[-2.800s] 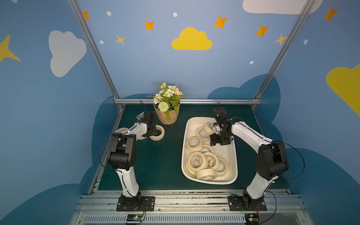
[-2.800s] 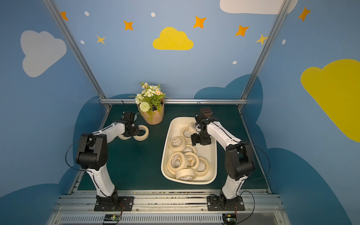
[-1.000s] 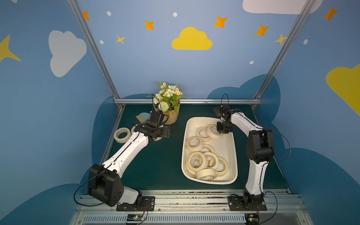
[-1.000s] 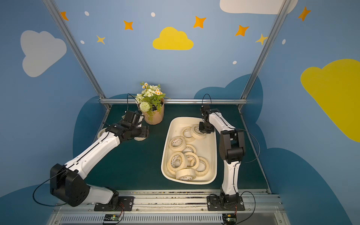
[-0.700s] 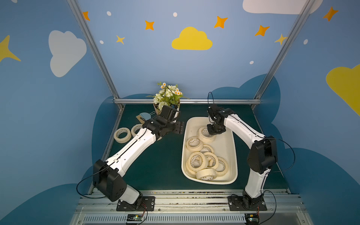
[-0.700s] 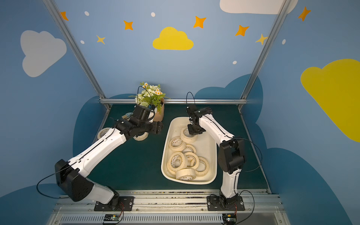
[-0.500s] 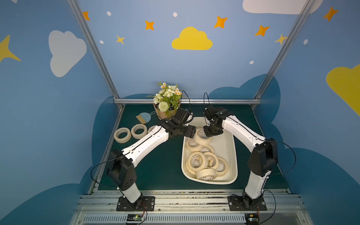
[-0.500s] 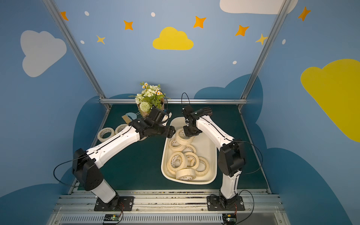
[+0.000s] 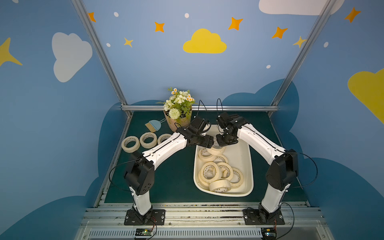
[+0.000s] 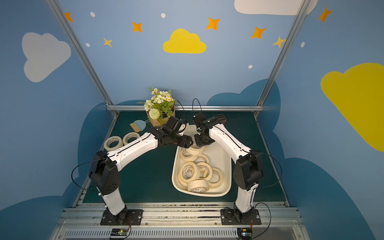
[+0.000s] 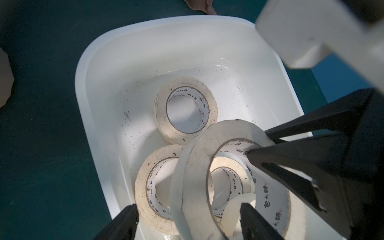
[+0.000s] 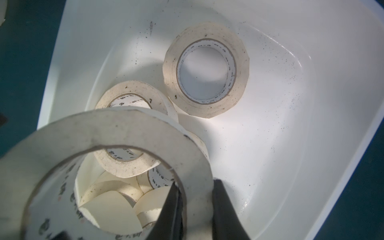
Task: Take out the art tape in the storage box
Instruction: Pick up the art tape from the storage box.
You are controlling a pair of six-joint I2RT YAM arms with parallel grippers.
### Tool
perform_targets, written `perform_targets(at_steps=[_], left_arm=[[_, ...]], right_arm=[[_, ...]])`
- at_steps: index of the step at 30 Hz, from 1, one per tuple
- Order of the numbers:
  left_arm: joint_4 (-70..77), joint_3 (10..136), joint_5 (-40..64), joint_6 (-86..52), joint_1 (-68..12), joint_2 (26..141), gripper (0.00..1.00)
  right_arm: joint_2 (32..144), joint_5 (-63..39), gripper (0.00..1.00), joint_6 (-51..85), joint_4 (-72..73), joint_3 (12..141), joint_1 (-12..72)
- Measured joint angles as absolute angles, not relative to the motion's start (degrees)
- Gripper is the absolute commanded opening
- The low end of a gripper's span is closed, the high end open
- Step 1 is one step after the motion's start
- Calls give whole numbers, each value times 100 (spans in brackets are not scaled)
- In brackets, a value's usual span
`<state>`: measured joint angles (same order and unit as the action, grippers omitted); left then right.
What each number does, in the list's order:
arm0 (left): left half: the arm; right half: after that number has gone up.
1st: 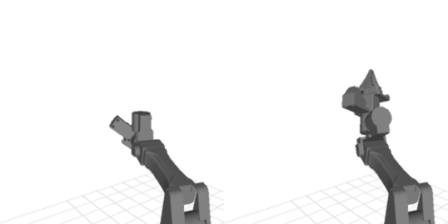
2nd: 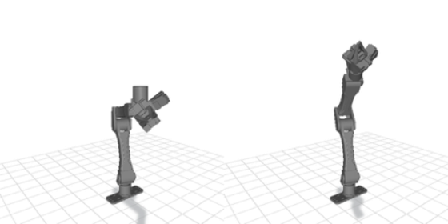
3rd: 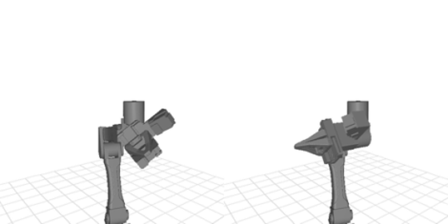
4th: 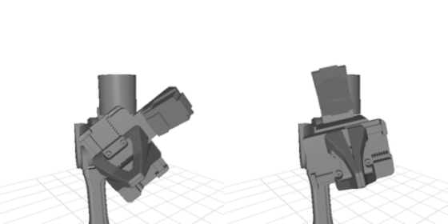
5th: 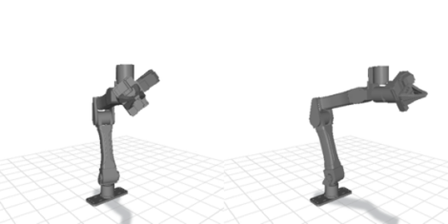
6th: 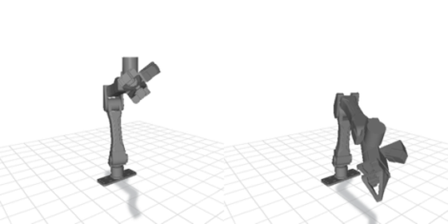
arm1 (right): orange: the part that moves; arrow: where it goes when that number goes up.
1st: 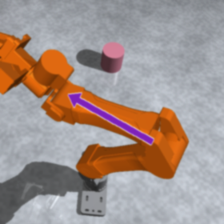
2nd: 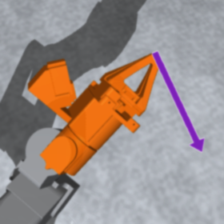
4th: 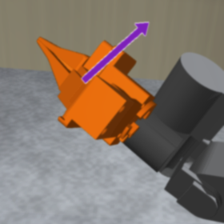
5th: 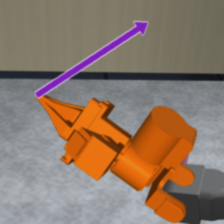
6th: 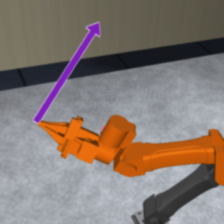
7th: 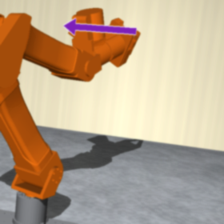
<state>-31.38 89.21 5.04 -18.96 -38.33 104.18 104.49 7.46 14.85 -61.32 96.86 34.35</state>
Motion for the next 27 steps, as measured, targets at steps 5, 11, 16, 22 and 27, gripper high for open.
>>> perform_targets(at_steps=[5,11,16,22,27], left_arm=[[-3039,9000,687,-2018,-3841,10654,37],[-3020,9030,602,-2115,-3870,10726,4],[-3129,9028,545,-2080,-3870,10726,4],[-3323,9015,309,-2047,-3817,10724,4],[-3487,8785,-54,-1964,-3708,10492,4]], right_arm=[[10353,766,0,1581,-5996,9520,3439],[10158,786,13,1782,-5859,9242,3472],[9948,642,63,1863,-5754,9170,3420],[9393,604,81,1927,-5706,9168,3387],[8641,880,83,1949,-5675,8973,3295]])
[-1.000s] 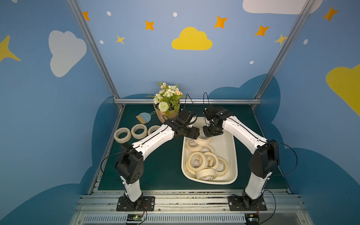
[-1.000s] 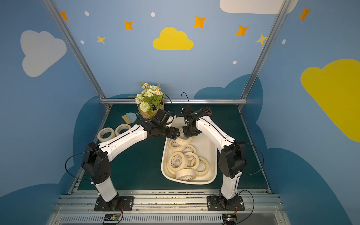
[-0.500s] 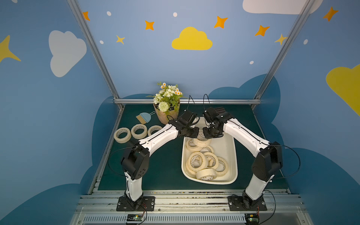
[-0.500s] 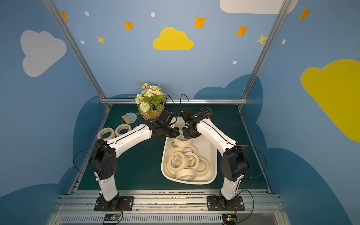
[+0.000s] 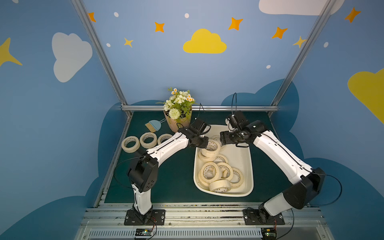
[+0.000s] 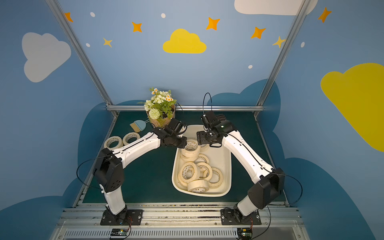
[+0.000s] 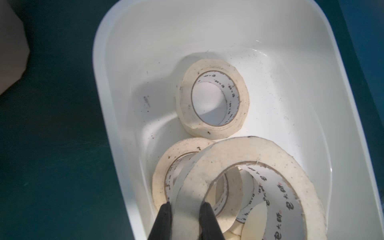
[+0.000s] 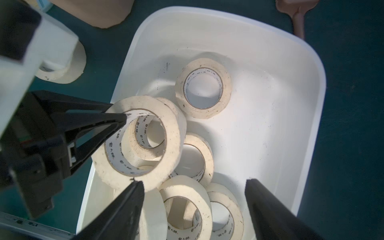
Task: Take out the art tape in the storage box
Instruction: Pick up the art tape from the storage box, then place the art tape at the center of the board.
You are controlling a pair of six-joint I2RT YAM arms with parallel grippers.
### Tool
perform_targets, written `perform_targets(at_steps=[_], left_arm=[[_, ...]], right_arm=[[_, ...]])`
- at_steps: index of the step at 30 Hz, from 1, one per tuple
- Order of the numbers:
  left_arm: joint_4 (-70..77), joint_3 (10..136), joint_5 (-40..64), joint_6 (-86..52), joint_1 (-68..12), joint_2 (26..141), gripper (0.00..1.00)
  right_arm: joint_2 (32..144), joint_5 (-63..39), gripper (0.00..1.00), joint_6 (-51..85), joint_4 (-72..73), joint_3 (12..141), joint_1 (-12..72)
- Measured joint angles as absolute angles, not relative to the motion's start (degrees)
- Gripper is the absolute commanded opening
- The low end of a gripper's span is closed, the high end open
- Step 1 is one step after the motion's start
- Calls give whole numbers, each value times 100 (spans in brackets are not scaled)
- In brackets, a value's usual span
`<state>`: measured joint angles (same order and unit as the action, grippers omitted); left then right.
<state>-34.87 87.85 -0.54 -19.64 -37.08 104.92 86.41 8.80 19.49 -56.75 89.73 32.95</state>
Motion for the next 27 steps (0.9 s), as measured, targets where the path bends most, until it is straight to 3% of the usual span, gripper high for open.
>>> perform_targets(at_steps=[5,12,18,27], left_arm=[[-3728,8311,-585,-1820,-3275,9537,4],[-3332,7509,-1041,-1706,-2248,8569,4],[-2705,6980,-1291,-1719,-1929,9365,4],[-1817,7373,-1286,-1806,-1977,10838,4]], right_arm=[[7940,1083,83,1953,-5509,8405,2877],[7819,1072,83,1944,-5411,7846,2447],[7955,947,83,1918,-5325,7797,2405],[8318,744,88,1903,-5269,7773,2355]])
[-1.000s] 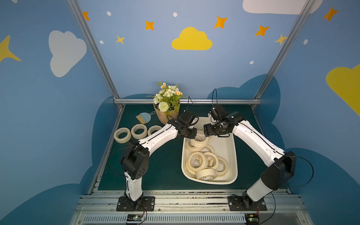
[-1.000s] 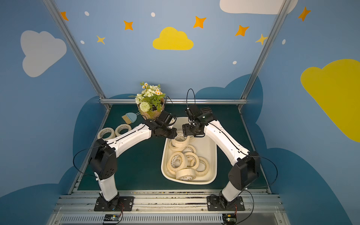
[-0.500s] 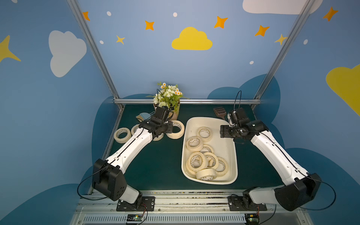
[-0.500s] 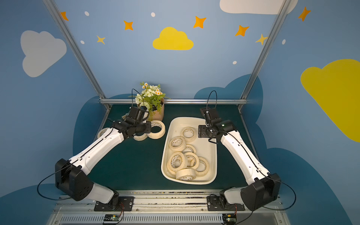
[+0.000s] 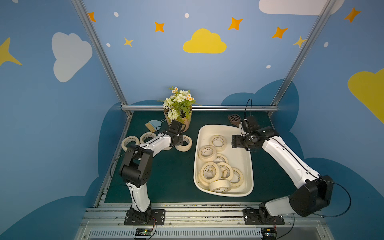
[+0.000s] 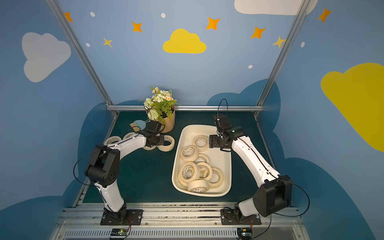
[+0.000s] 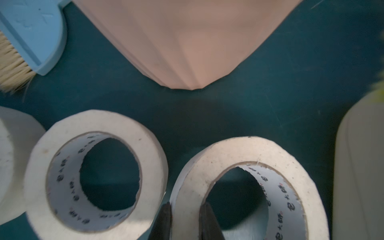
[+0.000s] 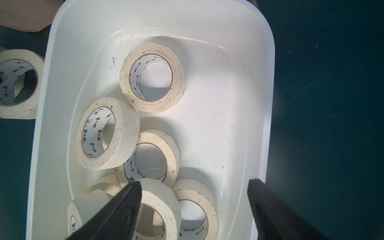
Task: Take out the art tape in the storage box
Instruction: Place the art tape at the center of the board, then pick up the art tape from the storage box.
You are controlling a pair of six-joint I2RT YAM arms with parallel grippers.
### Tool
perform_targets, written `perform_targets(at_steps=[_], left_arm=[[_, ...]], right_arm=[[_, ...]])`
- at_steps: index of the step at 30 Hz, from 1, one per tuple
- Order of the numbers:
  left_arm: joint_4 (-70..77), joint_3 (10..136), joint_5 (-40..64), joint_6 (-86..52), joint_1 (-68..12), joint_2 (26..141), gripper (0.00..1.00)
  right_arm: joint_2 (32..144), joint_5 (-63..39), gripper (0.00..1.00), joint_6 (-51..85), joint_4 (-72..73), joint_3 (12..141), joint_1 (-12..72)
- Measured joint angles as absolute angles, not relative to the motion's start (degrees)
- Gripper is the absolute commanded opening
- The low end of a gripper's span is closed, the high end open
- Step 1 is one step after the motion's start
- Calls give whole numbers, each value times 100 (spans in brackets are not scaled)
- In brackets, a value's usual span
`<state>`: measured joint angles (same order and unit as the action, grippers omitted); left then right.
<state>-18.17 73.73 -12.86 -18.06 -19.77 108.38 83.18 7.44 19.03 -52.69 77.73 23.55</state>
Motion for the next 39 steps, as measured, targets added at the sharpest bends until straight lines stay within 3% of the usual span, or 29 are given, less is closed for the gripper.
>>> perform_targets(at_steps=[8,12,17,23,29,36,39], left_arm=[[-1498,7728,-1306,-1859,-1959,11380,4],[-1500,7728,-1319,-1890,-1955,11404,30],[-1490,7701,-1313,-1968,-1944,11404,51],[-1455,7568,-1262,-1973,-1949,11310,64],[-1785,7472,-1297,-1828,-2049,10508,80],[-2296,7481,-1249,-1597,-2602,9192,86],[-2421,7288,-1114,-1605,-2864,8696,87]], right_arm=[[8401,663,89,1900,-5269,7760,2333],[8455,644,90,1883,-5266,7754,2327],[8829,563,89,1883,-5183,7769,2250],[9852,360,84,1850,-5192,8340,2180],[10932,156,74,1719,-5181,9105,2185],[11867,40,72,1682,-5175,9636,2185],[12164,32,65,1664,-5172,9832,2185]])
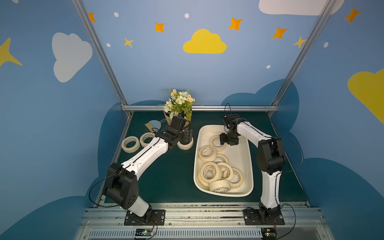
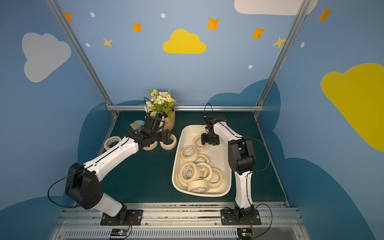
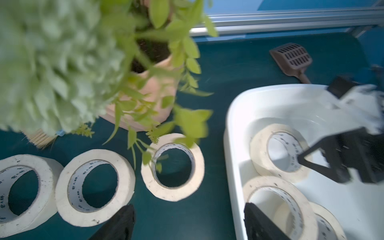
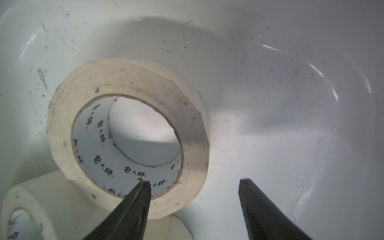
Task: Take out the art tape in the storage box
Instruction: Pick up the art tape from the storage box.
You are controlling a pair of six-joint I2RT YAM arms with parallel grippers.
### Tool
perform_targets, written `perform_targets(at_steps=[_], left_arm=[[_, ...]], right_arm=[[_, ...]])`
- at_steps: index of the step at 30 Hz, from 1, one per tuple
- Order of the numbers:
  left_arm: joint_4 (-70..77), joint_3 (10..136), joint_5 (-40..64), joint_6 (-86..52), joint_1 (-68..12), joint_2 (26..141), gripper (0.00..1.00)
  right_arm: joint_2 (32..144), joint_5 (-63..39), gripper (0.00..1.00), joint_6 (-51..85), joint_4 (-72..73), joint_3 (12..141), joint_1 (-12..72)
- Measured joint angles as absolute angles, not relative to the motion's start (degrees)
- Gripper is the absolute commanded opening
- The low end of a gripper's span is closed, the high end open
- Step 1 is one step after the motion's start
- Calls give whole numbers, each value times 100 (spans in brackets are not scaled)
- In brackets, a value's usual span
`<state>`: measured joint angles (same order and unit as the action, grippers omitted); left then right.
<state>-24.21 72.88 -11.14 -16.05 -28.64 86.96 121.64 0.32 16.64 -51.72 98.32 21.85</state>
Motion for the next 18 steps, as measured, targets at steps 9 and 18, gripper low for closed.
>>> perform_targets(at_steps=[9,18], left_arm=[[-2554,6416,-845,-1997,-3275,8058,86],[-2550,7089,-565,-2075,-3514,8785,86]], right_arm=[[12383,137,5,1765,-5059,9894,2191],[11913,829,0,1557,-5284,9511,2311]])
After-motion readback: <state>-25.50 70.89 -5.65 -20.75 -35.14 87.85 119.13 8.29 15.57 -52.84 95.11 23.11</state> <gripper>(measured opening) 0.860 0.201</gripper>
